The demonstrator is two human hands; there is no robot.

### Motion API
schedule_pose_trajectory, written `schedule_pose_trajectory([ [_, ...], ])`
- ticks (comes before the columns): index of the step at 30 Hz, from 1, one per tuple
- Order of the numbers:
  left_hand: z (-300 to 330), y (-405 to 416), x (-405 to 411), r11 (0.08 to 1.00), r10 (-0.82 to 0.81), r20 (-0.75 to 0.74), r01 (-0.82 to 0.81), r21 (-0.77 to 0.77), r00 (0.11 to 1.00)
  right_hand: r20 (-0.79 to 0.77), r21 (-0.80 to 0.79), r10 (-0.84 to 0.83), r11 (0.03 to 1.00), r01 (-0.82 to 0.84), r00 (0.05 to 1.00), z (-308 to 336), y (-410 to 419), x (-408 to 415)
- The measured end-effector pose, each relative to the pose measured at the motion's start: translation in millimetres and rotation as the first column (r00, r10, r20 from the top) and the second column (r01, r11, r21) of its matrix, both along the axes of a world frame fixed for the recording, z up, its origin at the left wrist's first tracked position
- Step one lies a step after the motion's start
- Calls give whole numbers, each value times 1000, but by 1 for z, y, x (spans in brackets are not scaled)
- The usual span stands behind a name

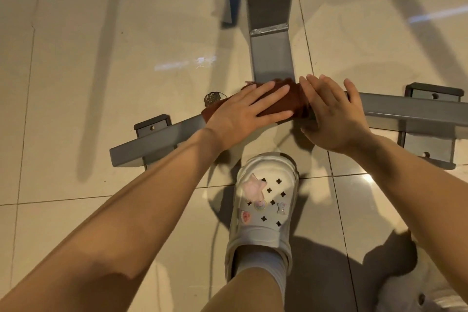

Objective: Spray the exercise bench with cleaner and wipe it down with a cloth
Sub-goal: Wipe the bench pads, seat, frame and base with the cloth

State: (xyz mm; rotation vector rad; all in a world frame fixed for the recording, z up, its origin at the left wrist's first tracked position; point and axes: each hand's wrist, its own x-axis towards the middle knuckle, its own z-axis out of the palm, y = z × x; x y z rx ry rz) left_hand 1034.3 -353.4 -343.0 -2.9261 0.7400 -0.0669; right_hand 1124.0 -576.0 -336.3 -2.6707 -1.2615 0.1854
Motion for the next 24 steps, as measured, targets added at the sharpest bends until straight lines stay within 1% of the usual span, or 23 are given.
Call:
schedule_pose_trajectory([
  [2,-2,3,-6,999,47,19,-47,5,999,44,37,1,999,-3,999,0,-1,0],
  [3,-3,6,-12,995,92,23,-92,-26,995,34,29,0,1000,-1,999,1,-1,-1],
  [5,-5,16,-30,970,206,4,-204,-129,979,-40,-24,-11,1000,10,999,2,0,0],
  [6,-3,23,-43,952,271,-3,-269,-145,963,-69,-46,-22,999,18,997,2,1,0],
  [10,1,70,-116,878,468,-35,-470,-92,883,-106,-84,-29,996,20,994,4,2,1],
  [12,3,94,-157,808,587,-12,-587,-46,810,-89,-80,-20,997,13,996,2,1,0],
  [14,4,107,-185,753,658,7,-657,-29,753,-63,-82,-20,997,15,998,2,3,-2],
  [16,4,106,-191,730,684,21,-683,-28,730,-61,-100,-32,995,26,998,3,5,-3],
  [18,2,98,-183,727,687,46,-685,-48,725,-61,-114,-33,993,25,998,2,6,-3],
  [21,2,76,-151,779,627,58,-623,-68,777,-57,-127,-45,991,37,997,1,5,-2],
  [24,-6,34,-94,811,583,98,-585,-12,806,-68,-133,-46,990,36,997,1,6,-1],
])
